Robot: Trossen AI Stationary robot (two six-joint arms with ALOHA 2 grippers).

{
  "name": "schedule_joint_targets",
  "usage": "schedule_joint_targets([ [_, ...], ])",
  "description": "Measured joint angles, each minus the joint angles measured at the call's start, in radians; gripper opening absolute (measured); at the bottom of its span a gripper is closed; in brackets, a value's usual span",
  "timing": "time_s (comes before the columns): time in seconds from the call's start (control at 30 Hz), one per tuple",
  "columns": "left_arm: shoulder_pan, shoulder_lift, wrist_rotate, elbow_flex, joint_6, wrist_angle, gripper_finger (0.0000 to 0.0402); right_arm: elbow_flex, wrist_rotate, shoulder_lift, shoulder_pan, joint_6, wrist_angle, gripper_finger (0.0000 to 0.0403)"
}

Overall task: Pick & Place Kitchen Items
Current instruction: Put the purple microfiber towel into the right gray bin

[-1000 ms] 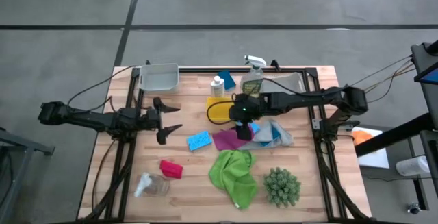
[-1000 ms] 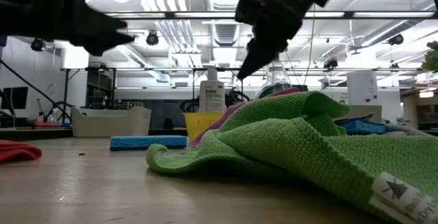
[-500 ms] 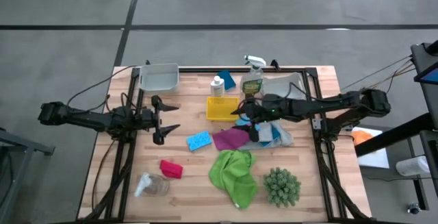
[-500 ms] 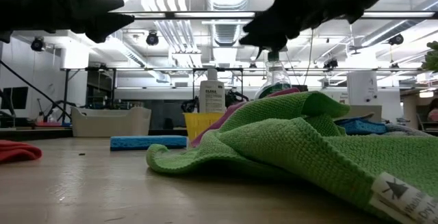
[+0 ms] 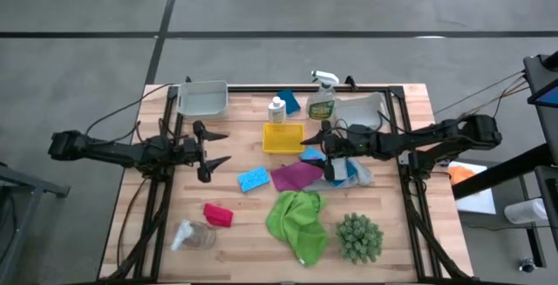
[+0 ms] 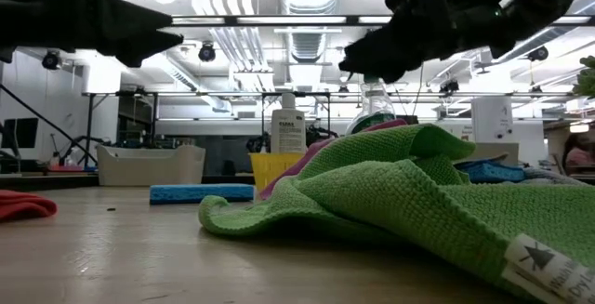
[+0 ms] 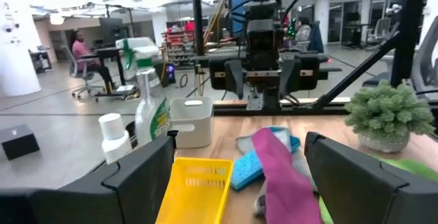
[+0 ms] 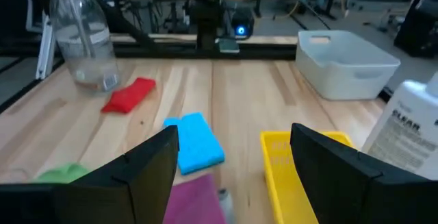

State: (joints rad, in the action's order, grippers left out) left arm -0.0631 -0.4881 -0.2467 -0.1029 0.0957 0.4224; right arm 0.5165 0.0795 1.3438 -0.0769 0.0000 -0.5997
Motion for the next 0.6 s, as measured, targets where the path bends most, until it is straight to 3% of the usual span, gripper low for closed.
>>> schedule_joint_targets([
  [0.43, 0.101, 0.0, 0.004, 0.06, -0.052, -0.008, 0.0331, 0.023, -0.042, -0.039, -0.006, 0.006, 0.185, 0.0277],
  [0.6, 0.101, 0.0, 0.019, 0.06, -0.051, -0.009, 0.0331, 0.077, -0.042, -0.037, -0.006, 0.046, 0.415, 0.0277],
])
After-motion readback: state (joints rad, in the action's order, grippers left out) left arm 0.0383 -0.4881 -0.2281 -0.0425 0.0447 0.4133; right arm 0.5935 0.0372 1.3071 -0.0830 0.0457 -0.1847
